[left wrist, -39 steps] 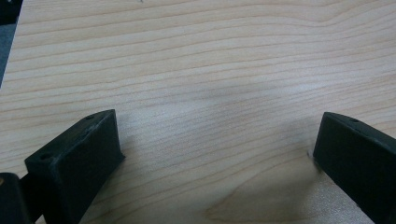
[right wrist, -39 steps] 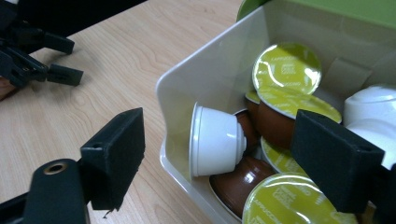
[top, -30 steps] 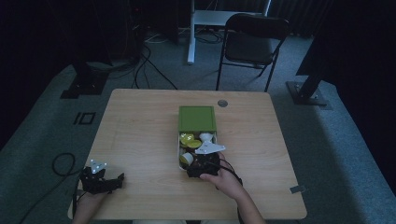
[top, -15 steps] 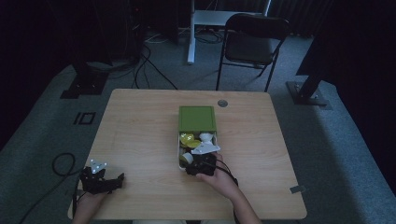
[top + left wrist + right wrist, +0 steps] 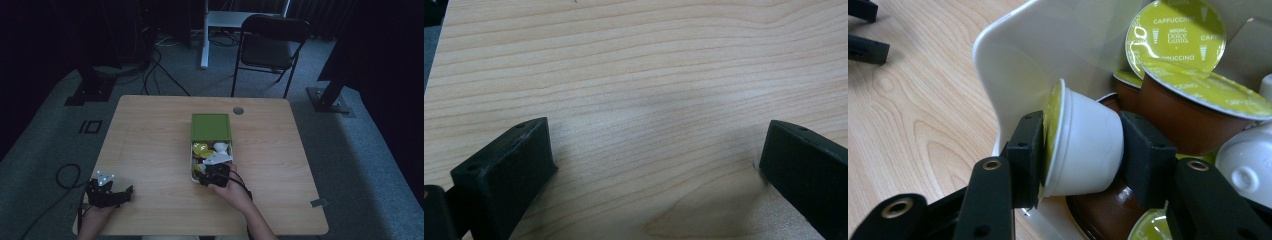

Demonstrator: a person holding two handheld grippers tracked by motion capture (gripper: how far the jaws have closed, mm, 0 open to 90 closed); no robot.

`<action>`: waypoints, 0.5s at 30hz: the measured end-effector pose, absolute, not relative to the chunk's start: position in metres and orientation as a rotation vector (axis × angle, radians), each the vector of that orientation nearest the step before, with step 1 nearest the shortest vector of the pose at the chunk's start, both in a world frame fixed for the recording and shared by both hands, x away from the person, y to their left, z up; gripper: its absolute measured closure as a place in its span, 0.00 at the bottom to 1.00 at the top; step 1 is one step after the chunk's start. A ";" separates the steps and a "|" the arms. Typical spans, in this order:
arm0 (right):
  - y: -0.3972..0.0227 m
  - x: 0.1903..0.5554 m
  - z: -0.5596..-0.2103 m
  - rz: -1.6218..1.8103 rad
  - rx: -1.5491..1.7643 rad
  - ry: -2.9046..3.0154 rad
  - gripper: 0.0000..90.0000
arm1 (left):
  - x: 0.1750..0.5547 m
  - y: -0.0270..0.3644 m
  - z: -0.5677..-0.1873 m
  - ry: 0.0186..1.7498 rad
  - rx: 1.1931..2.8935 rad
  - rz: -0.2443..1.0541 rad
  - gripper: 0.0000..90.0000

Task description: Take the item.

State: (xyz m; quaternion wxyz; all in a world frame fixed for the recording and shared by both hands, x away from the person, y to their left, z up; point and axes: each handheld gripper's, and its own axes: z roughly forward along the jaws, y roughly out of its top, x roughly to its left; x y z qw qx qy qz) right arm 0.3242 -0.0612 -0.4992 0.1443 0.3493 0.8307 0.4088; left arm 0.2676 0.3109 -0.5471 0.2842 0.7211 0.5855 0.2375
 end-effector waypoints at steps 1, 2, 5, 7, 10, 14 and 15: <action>-0.061 0.324 -0.499 1.173 0.997 2.395 0.61 | 0.268 0.311 -0.547 1.567 1.930 0.635 0.01; -0.061 0.324 -0.498 1.171 0.990 2.397 0.62 | 0.268 0.311 -0.547 1.567 1.930 0.635 0.01; -0.063 0.325 -0.496 1.206 1.008 2.391 0.62 | 0.268 0.311 -0.547 1.567 1.931 0.635 0.01; -0.064 0.324 -0.492 1.220 1.007 2.386 0.62 | 0.268 0.311 -0.547 1.567 1.931 0.634 0.01; -0.066 0.323 -0.486 1.242 1.010 2.380 0.62 | 0.268 0.311 -0.547 1.567 1.931 0.634 0.01; -0.069 0.322 -0.478 1.246 0.996 2.363 0.62 | 0.268 0.311 -0.547 1.567 1.931 0.634 0.01; -0.070 0.322 -0.476 1.255 0.999 2.353 0.62 | 0.268 0.311 -0.547 1.567 1.930 0.634 0.01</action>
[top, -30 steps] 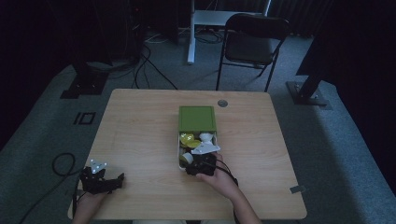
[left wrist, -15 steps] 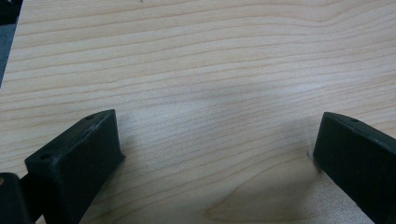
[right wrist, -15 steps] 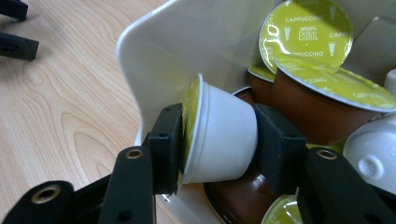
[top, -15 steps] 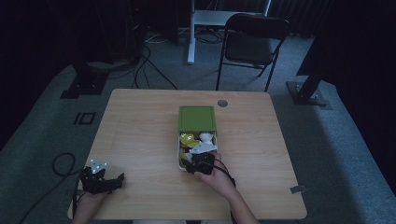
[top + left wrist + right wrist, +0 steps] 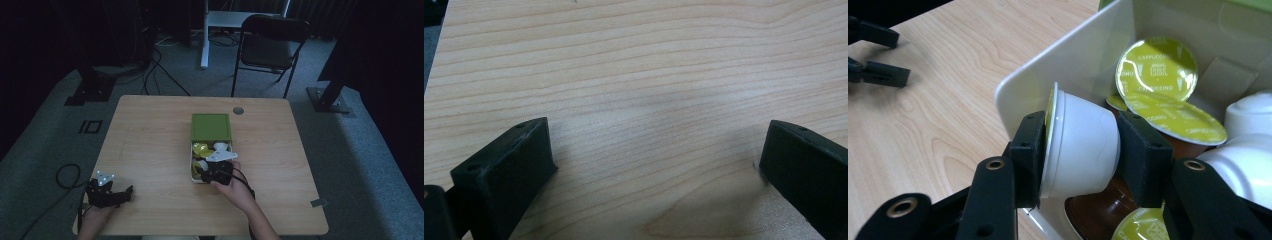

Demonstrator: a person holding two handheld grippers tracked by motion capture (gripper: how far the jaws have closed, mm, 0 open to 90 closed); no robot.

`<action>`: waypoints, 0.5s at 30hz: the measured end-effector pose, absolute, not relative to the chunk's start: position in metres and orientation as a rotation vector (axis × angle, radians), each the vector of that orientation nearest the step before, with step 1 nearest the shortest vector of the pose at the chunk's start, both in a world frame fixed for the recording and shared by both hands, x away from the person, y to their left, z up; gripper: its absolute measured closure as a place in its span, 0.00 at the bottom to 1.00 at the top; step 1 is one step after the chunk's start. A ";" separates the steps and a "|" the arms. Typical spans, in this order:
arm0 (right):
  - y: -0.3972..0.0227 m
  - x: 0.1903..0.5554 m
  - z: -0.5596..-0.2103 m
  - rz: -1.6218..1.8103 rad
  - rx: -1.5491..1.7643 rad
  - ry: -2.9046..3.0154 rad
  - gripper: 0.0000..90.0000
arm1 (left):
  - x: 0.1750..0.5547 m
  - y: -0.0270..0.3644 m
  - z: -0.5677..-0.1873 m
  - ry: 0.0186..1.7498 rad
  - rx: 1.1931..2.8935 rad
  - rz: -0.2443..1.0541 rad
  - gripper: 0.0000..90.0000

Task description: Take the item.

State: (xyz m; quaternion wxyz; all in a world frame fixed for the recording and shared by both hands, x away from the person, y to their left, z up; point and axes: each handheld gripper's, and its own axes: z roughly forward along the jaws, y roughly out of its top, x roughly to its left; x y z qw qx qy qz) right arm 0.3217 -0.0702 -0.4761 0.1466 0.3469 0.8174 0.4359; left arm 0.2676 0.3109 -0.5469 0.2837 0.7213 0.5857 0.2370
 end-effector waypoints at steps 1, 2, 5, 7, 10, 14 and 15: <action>-0.070 0.322 -0.476 1.255 0.999 2.353 0.62 | 0.268 0.311 -0.547 1.567 1.930 0.634 0.01; -0.072 0.322 -0.474 1.265 1.003 2.337 0.62 | 0.268 0.311 -0.547 1.567 1.931 0.634 0.01; -0.078 0.323 -0.465 1.298 1.006 2.310 0.62 | 0.268 0.311 -0.547 1.567 1.930 0.635 0.01; -0.080 0.323 -0.461 1.306 1.001 2.301 0.62 | 0.268 0.311 -0.547 1.567 1.930 0.635 0.01; -0.084 0.324 -0.455 1.307 0.991 2.291 0.62 | 0.268 0.311 -0.547 1.567 1.930 0.635 0.01; -0.091 0.325 -0.448 1.329 1.005 2.260 0.62 | 0.268 0.311 -0.547 1.567 1.931 0.636 0.01; -0.092 0.325 -0.447 1.326 1.003 2.264 0.62 | 0.268 0.311 -0.547 1.567 1.930 0.635 0.01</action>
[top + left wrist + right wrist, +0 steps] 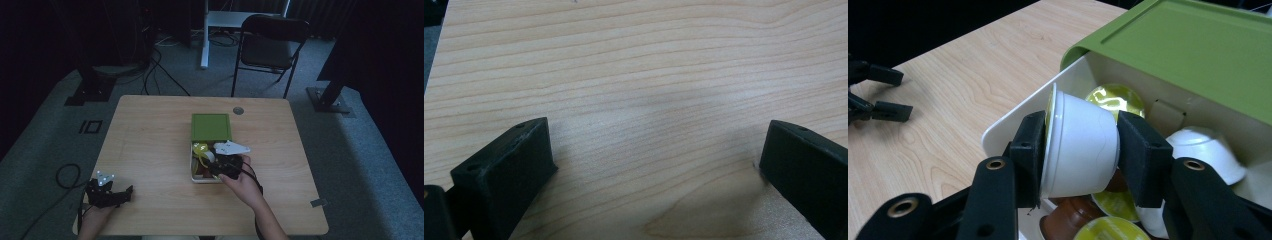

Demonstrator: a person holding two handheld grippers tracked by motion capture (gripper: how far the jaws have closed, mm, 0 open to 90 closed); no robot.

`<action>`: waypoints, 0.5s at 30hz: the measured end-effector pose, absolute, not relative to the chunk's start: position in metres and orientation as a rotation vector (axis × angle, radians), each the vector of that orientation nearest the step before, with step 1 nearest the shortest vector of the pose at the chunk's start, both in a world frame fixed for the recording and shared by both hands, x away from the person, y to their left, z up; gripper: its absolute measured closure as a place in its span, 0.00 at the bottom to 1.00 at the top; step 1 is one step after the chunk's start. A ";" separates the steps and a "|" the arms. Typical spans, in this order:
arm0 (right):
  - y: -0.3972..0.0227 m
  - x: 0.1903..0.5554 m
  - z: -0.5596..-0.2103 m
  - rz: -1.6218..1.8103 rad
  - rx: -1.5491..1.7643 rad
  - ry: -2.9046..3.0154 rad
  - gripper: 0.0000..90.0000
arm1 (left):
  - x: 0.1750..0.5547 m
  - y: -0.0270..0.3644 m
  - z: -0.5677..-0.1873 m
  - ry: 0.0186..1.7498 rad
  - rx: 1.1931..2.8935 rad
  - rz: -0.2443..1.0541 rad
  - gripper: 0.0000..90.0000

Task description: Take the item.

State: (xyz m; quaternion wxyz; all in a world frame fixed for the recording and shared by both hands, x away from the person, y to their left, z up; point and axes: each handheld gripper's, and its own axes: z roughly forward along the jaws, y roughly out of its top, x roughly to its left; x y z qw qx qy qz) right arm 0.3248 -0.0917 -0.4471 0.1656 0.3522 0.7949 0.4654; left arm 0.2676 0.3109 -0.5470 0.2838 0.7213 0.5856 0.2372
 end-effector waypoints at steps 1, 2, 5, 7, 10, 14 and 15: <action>-0.095 0.325 -0.444 1.340 1.014 2.240 0.62 | 0.268 0.311 -0.547 1.566 1.931 0.636 0.01; -0.095 0.325 -0.444 1.340 1.014 2.240 0.62 | 0.268 0.311 -0.547 1.566 1.932 0.636 0.01; -0.100 0.326 -0.440 1.347 1.017 2.231 0.62 | 0.268 0.311 -0.547 1.567 1.930 0.635 0.01; -0.103 0.328 -0.437 1.353 1.029 2.211 0.62 | 0.268 0.311 -0.547 1.567 1.930 0.635 0.01; -0.110 0.330 -0.434 1.354 1.045 2.186 0.62 | 0.268 0.311 -0.547 1.567 1.930 0.635 0.01; -0.116 0.332 -0.432 1.362 1.063 2.155 0.62 | 0.268 0.311 -0.547 1.567 1.930 0.635 0.01; -0.118 0.333 -0.431 1.368 1.072 2.139 0.62 | 0.268 0.311 -0.547 1.567 1.931 0.635 0.01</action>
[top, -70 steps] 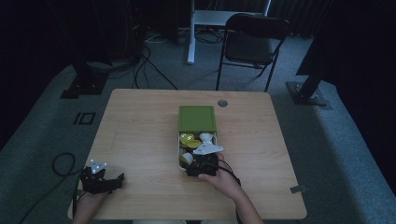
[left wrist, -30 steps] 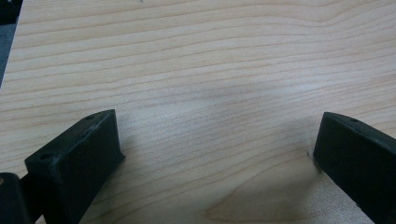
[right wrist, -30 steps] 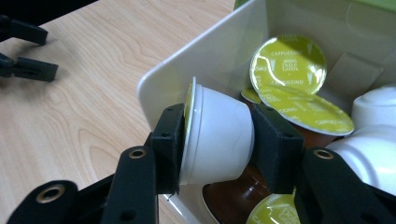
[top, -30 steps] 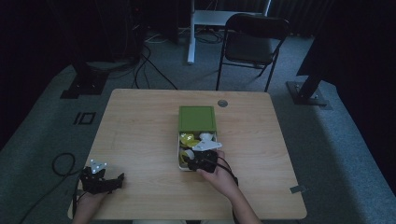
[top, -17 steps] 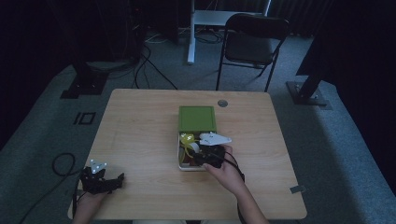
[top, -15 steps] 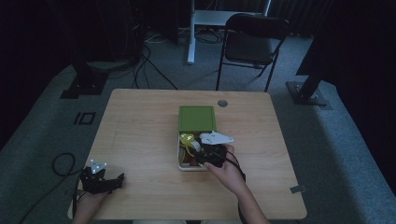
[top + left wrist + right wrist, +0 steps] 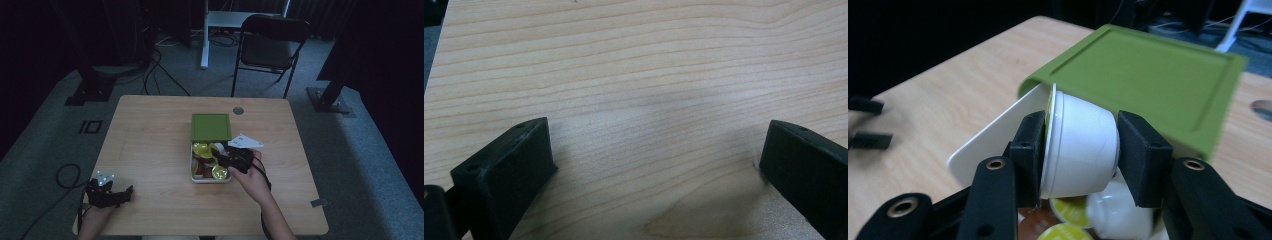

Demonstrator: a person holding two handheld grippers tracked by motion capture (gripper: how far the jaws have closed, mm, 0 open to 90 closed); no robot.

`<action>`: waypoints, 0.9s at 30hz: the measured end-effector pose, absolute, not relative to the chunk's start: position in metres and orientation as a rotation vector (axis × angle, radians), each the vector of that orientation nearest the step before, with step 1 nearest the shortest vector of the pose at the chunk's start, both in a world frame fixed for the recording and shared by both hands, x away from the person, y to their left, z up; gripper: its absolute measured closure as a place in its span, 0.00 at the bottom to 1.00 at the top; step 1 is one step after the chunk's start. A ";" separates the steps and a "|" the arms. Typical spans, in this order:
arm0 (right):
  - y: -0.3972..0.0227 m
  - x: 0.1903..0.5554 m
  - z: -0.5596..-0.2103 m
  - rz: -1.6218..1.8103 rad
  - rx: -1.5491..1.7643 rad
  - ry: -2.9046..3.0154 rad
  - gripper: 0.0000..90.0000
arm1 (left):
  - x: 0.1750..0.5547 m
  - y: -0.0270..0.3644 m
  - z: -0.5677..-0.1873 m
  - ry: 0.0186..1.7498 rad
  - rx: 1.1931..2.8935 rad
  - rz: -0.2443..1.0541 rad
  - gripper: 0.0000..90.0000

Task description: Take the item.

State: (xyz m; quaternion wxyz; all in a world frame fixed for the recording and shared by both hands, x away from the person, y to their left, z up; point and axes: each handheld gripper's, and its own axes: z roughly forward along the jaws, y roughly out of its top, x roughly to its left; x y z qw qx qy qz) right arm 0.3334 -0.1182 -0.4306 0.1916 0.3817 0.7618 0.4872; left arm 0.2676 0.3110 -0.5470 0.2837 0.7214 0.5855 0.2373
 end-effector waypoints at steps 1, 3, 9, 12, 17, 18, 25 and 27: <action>-0.120 0.335 -0.429 1.367 1.069 2.140 0.62 | 0.268 0.311 -0.547 1.567 1.931 0.635 0.01; -0.125 0.336 -0.426 1.372 1.080 2.112 0.62 | 0.268 0.311 -0.547 1.567 1.930 0.635 0.01; -0.139 0.339 -0.417 1.360 1.087 2.063 0.62 | 0.268 0.311 -0.547 1.567 1.930 0.635 0.01; -0.146 0.341 -0.414 1.361 1.106 2.030 0.62 | 0.268 0.311 -0.547 1.567 1.930 0.635 0.01; -0.158 0.346 -0.412 1.363 1.143 1.977 0.62 | 0.268 0.311 -0.547 1.567 1.930 0.635 0.01; -0.160 0.347 -0.412 1.367 1.153 1.970 0.62 | 0.268 0.311 -0.547 1.567 1.931 0.635 0.01; -0.172 0.354 -0.416 1.348 1.200 1.928 0.62 | 0.268 0.311 -0.547 1.567 1.931 0.635 0.01; -0.175 0.356 -0.418 1.337 1.210 1.917 0.62 | 0.268 0.311 -0.547 1.567 1.931 0.635 0.01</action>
